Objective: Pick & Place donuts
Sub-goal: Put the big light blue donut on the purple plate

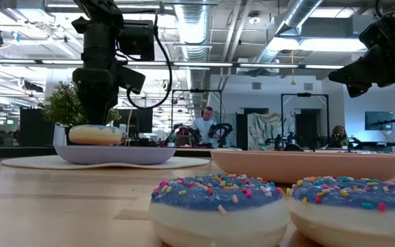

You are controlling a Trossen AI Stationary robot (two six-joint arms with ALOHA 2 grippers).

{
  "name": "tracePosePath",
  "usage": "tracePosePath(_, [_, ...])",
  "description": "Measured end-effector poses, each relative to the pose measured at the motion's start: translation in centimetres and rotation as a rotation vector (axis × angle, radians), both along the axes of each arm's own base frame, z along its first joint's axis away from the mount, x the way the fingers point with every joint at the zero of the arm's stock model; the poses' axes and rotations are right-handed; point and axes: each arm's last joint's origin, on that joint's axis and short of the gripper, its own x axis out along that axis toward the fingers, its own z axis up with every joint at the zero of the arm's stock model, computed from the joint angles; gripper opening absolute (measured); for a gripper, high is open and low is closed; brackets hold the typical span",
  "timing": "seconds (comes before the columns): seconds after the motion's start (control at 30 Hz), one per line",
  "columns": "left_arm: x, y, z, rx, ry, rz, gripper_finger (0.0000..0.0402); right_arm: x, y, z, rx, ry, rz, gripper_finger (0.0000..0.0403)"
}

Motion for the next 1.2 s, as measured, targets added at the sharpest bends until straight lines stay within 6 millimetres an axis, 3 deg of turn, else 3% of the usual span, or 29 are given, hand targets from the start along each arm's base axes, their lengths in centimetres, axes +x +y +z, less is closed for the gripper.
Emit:
tracePosePath(0.53, [-0.6,-0.1,-1.6,0.001,0.036,-0.005,0.0149,0.0,0.0,0.0,0.000,0.000,0.000,0.0000])
tracePosePath(1.2, [-0.4,-0.2,-1.6,-0.026,0.010,0.005,0.0149,0.0,0.0,0.0,0.000,0.000,0.000,0.0000])
